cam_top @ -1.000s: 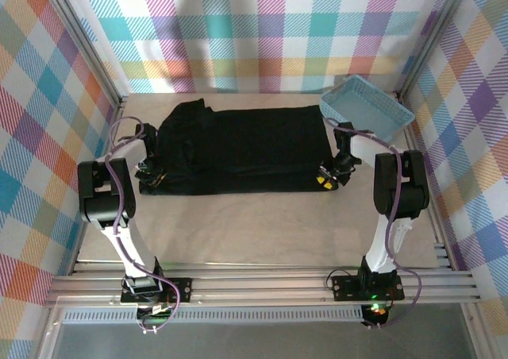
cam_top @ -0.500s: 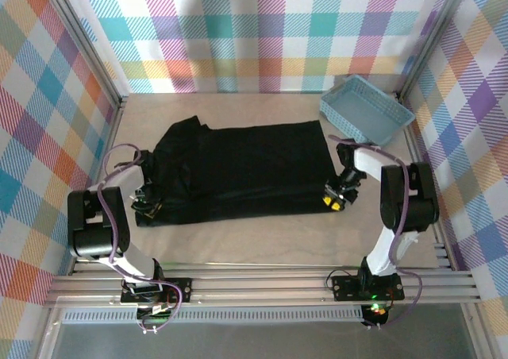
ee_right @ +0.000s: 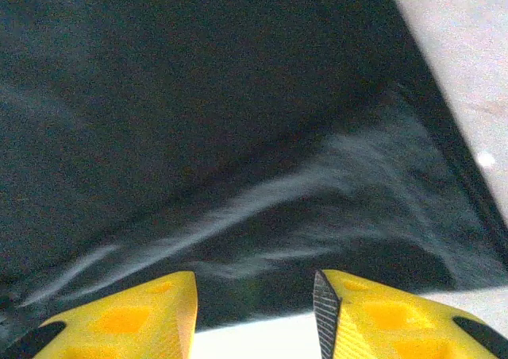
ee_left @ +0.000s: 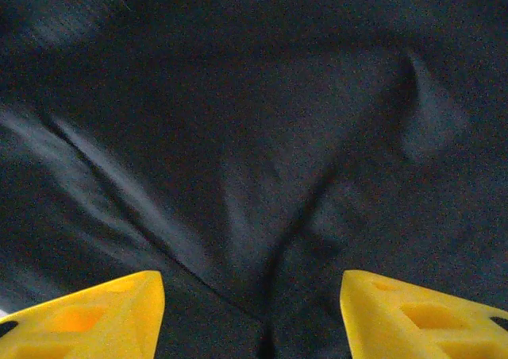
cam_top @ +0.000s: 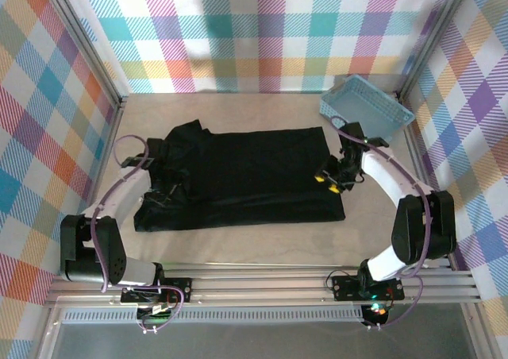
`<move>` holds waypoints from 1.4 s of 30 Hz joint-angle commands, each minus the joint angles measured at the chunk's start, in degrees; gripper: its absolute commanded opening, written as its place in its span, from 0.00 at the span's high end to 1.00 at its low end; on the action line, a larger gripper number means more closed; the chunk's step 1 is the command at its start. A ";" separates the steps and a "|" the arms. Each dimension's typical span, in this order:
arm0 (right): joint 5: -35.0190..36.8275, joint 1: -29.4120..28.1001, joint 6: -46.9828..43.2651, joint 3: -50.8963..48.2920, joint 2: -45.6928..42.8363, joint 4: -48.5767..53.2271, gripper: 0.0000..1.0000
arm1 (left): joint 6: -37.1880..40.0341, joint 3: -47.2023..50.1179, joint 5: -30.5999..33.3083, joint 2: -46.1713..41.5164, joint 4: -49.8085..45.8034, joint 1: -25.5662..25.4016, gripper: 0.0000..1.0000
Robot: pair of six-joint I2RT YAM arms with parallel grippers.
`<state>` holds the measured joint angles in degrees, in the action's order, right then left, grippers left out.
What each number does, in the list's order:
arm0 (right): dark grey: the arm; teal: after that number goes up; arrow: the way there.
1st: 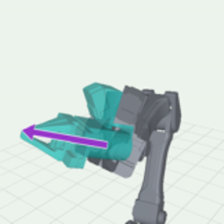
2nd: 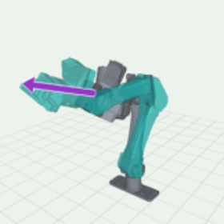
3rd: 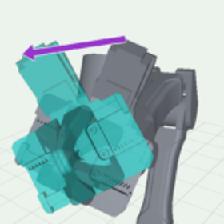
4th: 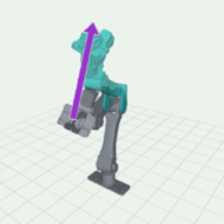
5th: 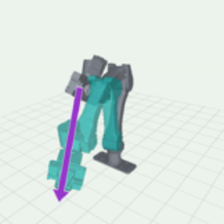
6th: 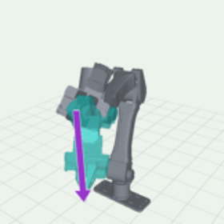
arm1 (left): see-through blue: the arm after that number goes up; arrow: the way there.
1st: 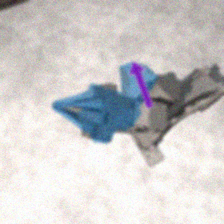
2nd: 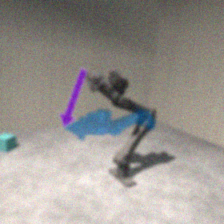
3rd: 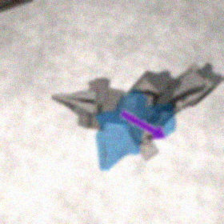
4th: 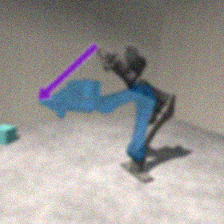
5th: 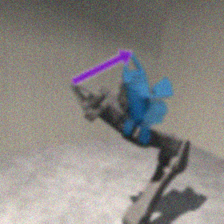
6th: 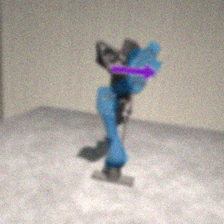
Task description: Fold and stack the t-shirts
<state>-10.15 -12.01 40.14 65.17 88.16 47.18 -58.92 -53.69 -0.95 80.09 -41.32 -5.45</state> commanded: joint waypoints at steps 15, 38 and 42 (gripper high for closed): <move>-2.86 -2.49 -1.20 3.14 2.99 0.03 0.55 | -8.84 -8.09 -5.79 16.29 6.18 -7.28 0.61; -2.94 -2.49 -0.67 2.95 4.29 -0.02 0.55 | 3.15 -29.81 -8.96 31.07 2.75 -9.15 0.46; -3.38 -2.49 -1.20 2.54 4.82 -0.96 0.56 | 6.95 -30.87 -1.07 25.03 0.95 -6.33 0.47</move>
<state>-12.51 -14.28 39.59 67.55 91.72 46.06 -56.27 -82.67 -7.29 111.44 -36.99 -13.50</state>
